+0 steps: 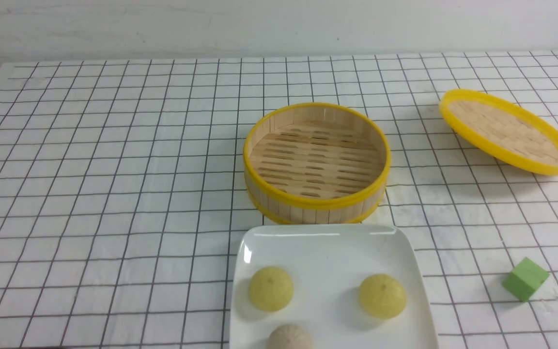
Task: Put the steamed buns into the plate on the white-black tablecloth.
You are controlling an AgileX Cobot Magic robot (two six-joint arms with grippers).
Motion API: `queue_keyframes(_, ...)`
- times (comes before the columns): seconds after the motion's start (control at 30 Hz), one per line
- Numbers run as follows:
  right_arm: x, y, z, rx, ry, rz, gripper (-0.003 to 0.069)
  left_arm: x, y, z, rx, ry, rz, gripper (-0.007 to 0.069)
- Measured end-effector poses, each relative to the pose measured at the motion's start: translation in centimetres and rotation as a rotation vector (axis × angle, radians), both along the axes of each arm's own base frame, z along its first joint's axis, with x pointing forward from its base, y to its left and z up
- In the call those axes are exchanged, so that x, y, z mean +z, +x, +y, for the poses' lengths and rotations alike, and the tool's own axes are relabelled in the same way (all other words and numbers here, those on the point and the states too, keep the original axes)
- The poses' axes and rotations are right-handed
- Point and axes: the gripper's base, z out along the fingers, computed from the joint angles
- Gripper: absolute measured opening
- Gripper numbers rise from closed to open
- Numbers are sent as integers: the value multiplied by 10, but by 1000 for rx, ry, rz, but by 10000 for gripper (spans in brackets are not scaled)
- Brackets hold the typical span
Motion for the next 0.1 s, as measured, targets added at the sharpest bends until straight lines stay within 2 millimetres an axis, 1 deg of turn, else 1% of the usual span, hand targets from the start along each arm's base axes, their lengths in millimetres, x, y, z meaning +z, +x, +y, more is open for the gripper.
queue_keyframes(0.1, 0, 0, 0, 0, 0, 0, 227, 0, 0, 0, 0, 0, 0, 110)
